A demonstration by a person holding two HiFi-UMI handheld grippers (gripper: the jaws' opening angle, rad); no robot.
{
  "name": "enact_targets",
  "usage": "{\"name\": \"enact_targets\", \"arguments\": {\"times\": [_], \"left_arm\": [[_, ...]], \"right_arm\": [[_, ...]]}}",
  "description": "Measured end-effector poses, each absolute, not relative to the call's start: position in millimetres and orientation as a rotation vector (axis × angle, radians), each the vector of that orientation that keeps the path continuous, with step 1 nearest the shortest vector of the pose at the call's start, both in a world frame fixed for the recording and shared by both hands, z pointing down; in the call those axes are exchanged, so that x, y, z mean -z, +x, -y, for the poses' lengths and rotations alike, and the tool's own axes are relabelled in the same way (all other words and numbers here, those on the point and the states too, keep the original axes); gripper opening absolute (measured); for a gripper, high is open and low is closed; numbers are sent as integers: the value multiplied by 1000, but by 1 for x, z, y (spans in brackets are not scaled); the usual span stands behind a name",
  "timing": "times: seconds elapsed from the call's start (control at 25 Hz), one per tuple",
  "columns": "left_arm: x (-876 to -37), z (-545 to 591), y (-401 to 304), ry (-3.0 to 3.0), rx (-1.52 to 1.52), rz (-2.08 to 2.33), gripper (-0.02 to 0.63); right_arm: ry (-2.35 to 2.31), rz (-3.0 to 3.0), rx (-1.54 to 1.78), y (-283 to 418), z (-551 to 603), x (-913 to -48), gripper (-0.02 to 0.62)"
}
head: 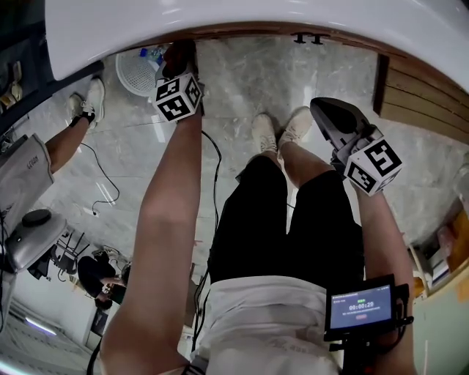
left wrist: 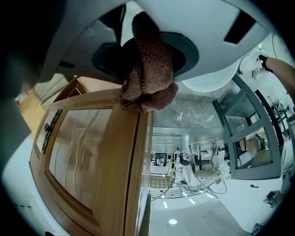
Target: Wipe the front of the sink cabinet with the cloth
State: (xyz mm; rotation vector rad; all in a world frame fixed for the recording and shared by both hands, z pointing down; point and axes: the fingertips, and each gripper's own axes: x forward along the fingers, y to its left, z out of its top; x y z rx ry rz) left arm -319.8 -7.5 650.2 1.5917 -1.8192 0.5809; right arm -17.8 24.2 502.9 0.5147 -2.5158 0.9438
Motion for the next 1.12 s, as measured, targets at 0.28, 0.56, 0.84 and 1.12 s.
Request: {"name": "enact_targets", "arguments": {"times": [0.28, 0.56, 0.84, 1.12], "left_arm": [[-660, 16, -266, 1711, -637, 1702, 170], [-662, 40, -192, 1882, -650, 1526, 171], [-654, 58, -123, 2030, -604, 1361, 172], [-649, 57, -76, 2095, -560, 1239, 172]], "right_arm": [[553, 2519, -939, -4, -22, -501, 12], [611, 2518, -953, 3, -14, -500, 12], [674, 2514, -979, 11, -12, -501, 12], [731, 2482, -974, 27, -9, -499, 12]]}}
